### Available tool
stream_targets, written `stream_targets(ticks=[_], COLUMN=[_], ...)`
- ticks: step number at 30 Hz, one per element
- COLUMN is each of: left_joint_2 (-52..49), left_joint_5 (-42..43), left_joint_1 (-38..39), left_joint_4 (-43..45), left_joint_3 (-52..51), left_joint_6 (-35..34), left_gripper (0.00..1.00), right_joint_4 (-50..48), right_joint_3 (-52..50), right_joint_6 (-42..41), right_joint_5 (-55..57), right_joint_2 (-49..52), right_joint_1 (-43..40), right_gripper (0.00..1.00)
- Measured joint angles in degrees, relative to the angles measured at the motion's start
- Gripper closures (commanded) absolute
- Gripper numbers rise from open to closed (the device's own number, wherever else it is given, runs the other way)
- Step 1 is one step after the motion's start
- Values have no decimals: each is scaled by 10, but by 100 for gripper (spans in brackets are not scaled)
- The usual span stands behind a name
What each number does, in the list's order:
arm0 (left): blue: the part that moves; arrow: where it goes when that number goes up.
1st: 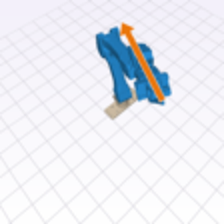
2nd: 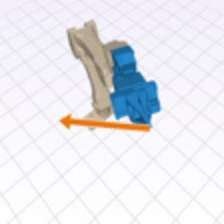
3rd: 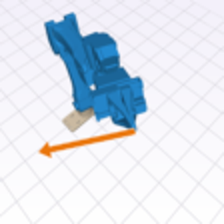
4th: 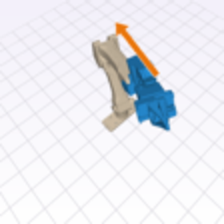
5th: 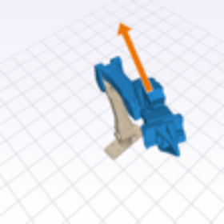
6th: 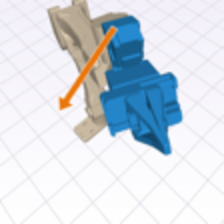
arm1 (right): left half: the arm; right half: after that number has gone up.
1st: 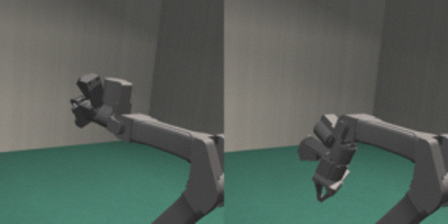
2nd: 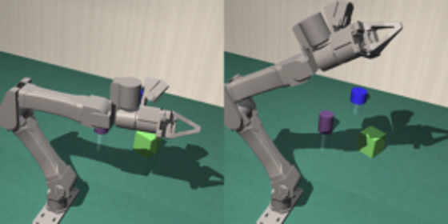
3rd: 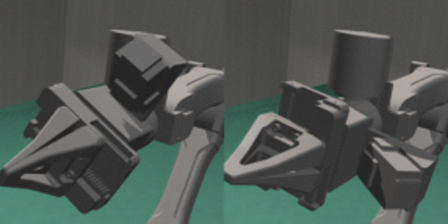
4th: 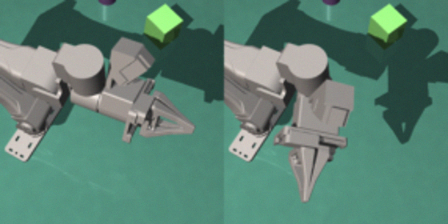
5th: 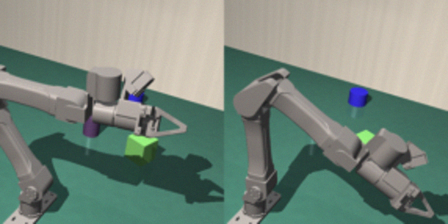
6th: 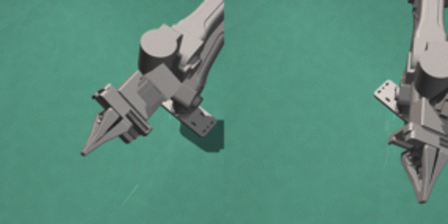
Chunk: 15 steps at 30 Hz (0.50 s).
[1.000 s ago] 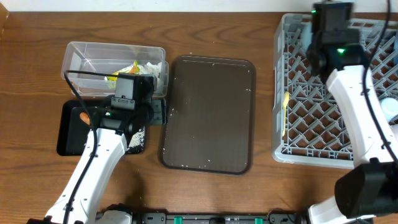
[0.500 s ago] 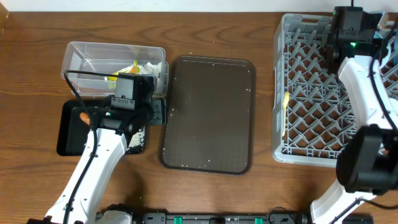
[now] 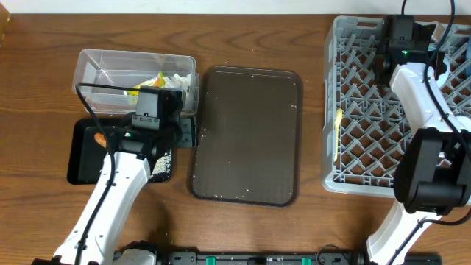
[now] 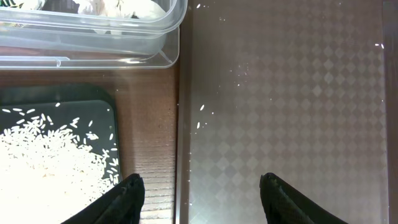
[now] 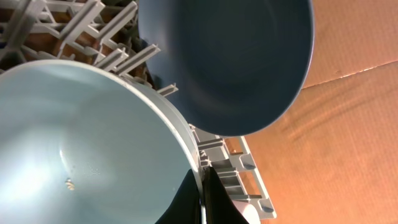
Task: Sort waste into correct bins and load items into the dishwasher rack
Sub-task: 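Carry bowl with right gripper and place it upright in rack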
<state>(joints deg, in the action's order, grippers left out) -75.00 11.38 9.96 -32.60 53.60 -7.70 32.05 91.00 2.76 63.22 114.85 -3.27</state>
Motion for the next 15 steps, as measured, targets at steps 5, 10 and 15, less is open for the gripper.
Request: stream_targets(ticks=[5, 10, 15], left_joint_2=[0, 0, 0], left_joint_5=[0, 0, 0], left_joint_1=[0, 0, 0], left_joint_4=[0, 0, 0], left_joint_3=[0, 0, 0], left_joint_6=[0, 0, 0], left_gripper=[38, 38, 38], right_joint_4=[10, 40, 41], right_joint_3=[0, 0, -11], right_joint_6=[0, -1, -5], right_joint_5=[5, 1, 0], right_joint_2=[0, 0, 0], right_joint_1=[13, 23, 28], right_gripper=[99, 99, 99])
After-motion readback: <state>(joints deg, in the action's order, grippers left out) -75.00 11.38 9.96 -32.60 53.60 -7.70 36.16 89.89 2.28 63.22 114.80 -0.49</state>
